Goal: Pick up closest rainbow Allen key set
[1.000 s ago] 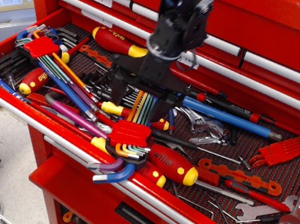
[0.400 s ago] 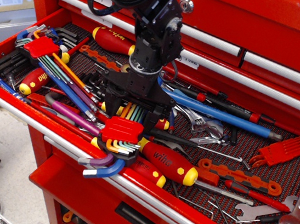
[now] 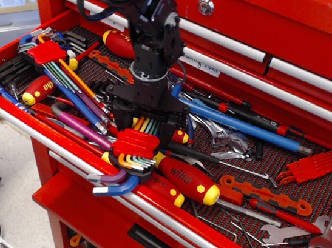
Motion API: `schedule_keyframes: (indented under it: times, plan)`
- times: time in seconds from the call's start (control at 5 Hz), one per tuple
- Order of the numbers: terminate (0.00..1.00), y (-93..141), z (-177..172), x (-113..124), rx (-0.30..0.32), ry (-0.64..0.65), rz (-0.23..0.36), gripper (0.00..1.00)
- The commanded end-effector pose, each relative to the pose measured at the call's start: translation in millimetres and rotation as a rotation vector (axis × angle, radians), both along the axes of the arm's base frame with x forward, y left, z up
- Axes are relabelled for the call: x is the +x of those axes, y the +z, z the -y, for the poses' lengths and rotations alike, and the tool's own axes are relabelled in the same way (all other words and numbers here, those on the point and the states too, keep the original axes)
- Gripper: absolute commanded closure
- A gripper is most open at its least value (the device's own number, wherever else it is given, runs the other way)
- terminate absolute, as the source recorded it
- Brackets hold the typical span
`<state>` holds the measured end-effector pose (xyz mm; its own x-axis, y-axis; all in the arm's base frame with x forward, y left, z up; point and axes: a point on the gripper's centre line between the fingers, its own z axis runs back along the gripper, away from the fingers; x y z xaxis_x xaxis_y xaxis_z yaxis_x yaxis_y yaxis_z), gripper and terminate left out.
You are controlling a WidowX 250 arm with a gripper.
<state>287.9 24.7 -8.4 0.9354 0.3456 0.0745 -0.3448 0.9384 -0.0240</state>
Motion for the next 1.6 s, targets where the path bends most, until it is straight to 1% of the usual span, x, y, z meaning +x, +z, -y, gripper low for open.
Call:
schedule_keyframes:
  times: [0.0, 0.4, 0.6, 0.8, 1.0, 1.2, 1.4]
  plan:
    - [0.0, -12, 4, -9, -0.027, 0.029, -0.064, 1.0]
    - [0.0, 41, 6, 2, 0.07, -0.005, -0.161, 1.0]
    - [0.0, 72, -1, 9, 0.123, -0.013, -0.188, 1.0]
    - [0.0, 90, -7, 11, 0.168, -0.034, -0.198, 1.0]
    - [0.0, 97, -9, 12, 0.182, -0.043, -0.202, 1.0]
    - [0.0, 117, -8, 12, 0.231, -0.033, -0.209, 1.0]
    - [0.0, 141, -6, 8, 0.299, -0.051, -0.186, 1.0]
